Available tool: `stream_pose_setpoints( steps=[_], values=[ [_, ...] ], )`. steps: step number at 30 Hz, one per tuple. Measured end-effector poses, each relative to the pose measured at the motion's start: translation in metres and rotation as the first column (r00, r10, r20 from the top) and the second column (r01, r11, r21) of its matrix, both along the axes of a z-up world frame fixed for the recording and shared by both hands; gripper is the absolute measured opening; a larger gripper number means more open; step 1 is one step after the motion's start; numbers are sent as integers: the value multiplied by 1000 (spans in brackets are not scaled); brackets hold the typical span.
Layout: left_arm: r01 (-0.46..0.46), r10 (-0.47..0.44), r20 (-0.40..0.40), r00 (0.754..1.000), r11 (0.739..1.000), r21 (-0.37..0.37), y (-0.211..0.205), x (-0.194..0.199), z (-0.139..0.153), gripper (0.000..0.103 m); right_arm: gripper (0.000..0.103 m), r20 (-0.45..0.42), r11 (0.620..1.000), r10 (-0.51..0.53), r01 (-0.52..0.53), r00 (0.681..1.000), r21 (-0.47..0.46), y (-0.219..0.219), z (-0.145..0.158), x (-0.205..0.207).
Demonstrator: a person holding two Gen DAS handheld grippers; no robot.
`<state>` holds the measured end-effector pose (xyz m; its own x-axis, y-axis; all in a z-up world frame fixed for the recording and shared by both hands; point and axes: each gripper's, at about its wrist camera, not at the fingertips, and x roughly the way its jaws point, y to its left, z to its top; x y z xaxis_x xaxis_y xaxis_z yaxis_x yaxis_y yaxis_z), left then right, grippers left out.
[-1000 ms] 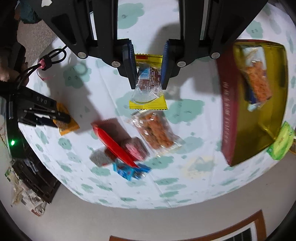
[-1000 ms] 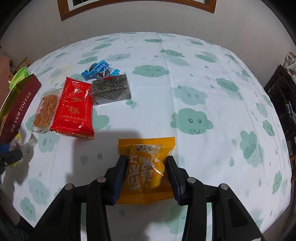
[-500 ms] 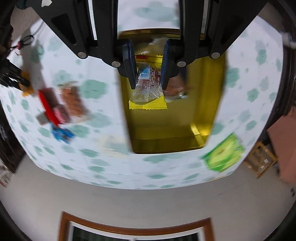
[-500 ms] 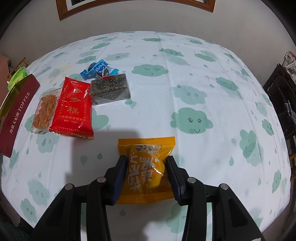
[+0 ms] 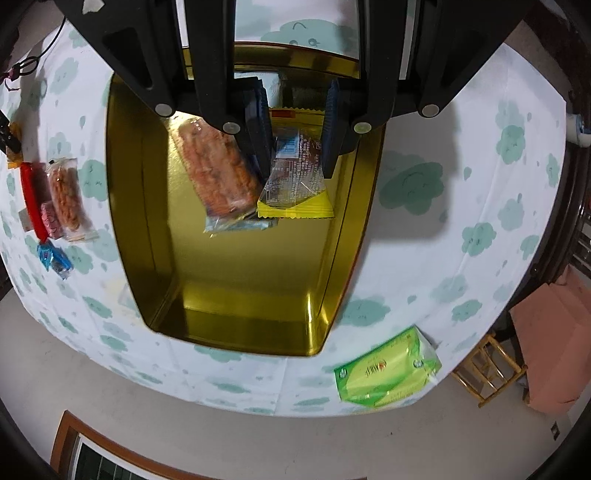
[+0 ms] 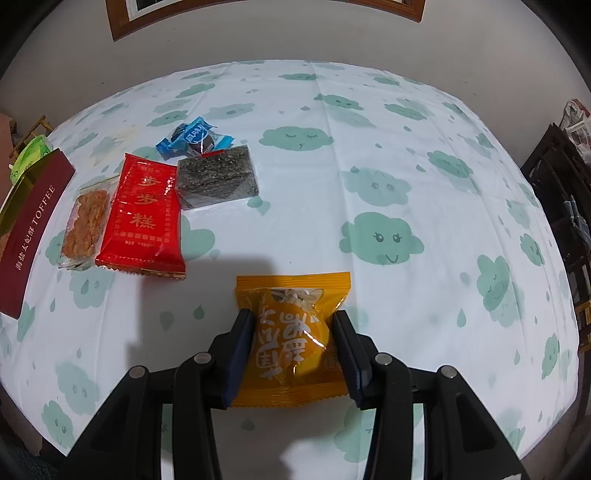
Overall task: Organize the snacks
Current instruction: 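Carry the yellow candy packet into the tin with the left tool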
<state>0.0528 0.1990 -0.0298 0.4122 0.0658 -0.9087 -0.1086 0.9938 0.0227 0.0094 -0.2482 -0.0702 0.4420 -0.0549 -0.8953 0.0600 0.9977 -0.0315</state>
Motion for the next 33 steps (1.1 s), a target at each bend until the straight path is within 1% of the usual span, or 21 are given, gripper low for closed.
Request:
stream_pose_setpoints(
  steps=[6, 15, 19, 21, 24, 30, 33],
  values=[
    [9, -9, -41, 999, 1000, 4, 0, 0, -14, 21, 46, -8, 1000, -3, 3, 1000, -6, 1, 1, 1],
    [5, -4, -49, 999, 1000, 17, 1, 0, -19, 21, 46, -9, 1000, -4, 4, 1000, -9, 1, 1, 1],
    [-1, 2, -72, 997, 1000, 20, 2, 3, -26, 21, 46, -10, 1000, -2, 2, 1000, -11, 1, 1, 1],
    [3, 0, -73, 997, 999, 39, 1, 2, -27, 22, 45, -8, 1000, -2, 2, 1000, -12, 1, 1, 1],
    [-2, 4, -76, 997, 999, 33, 2, 2, -29, 22, 44, -4, 1000, -1, 1, 1000, -15, 1, 1, 1],
    [5, -2, -75, 997, 999, 45, 2, 1, -28, 24, 44, 0, 1000, -4, 4, 1000, -21, 0, 0, 1],
    [6, -3, -70, 998, 999, 51, 3, 1, -28, 29, 43, 6, 1000, -10, 10, 1000, -27, 2, 1, 0]
  ],
)
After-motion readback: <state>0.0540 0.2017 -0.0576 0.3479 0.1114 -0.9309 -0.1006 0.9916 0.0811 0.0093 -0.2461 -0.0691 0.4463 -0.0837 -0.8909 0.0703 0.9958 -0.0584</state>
